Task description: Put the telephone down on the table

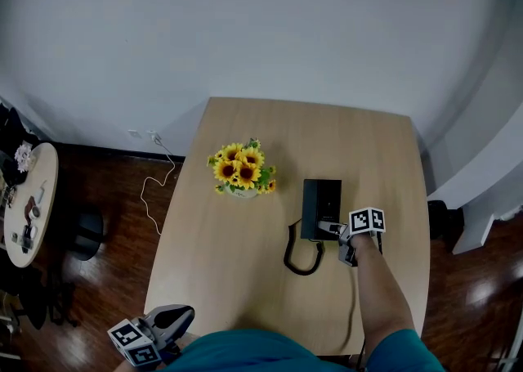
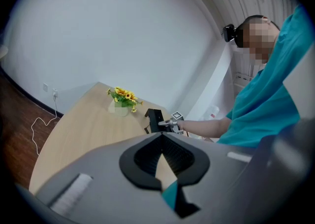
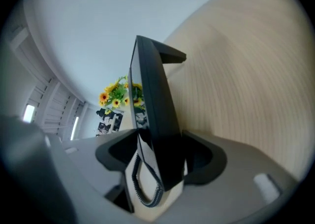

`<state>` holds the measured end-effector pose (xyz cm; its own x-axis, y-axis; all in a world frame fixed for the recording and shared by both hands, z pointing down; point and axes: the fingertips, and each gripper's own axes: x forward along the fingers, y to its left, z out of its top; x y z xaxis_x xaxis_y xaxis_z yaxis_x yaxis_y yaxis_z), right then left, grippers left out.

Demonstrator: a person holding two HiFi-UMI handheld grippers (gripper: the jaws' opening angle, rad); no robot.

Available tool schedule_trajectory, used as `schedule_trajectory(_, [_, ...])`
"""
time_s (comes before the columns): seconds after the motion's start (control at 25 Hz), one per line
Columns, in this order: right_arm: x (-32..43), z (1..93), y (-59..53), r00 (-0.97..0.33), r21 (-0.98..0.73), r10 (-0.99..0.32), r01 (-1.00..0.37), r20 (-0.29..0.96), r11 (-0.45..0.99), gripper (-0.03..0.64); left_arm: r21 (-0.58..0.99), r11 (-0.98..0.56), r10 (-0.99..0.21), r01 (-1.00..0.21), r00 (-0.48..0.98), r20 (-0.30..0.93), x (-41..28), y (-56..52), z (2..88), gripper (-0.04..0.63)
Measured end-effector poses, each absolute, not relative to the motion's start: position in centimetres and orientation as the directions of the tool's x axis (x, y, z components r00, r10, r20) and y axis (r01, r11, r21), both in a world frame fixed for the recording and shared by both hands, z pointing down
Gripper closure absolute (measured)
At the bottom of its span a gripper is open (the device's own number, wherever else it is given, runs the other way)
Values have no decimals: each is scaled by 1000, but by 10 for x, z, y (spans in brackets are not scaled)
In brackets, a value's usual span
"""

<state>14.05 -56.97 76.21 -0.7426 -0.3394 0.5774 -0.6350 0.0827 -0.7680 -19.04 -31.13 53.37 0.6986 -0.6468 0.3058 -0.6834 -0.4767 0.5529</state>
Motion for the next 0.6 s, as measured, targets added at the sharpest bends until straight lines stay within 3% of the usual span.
schedule_trajectory(0.36, [182,751,-557,-587,-596,-393,-795,708,113,337,543,-510,-635,-667,718,285,-179,-303,528,591])
schedule_trajectory(0.48, [188,730,-545,-605,-613,-436,-777,666,144,337,532,-526,-633,-664,723,276,-171,-298,525,591])
schedule_trajectory(0.6, [179,692,-524,-690,-691,-487,-689,535,217,337,532,-548,-641,-646,733,229,-155,-293,513,591])
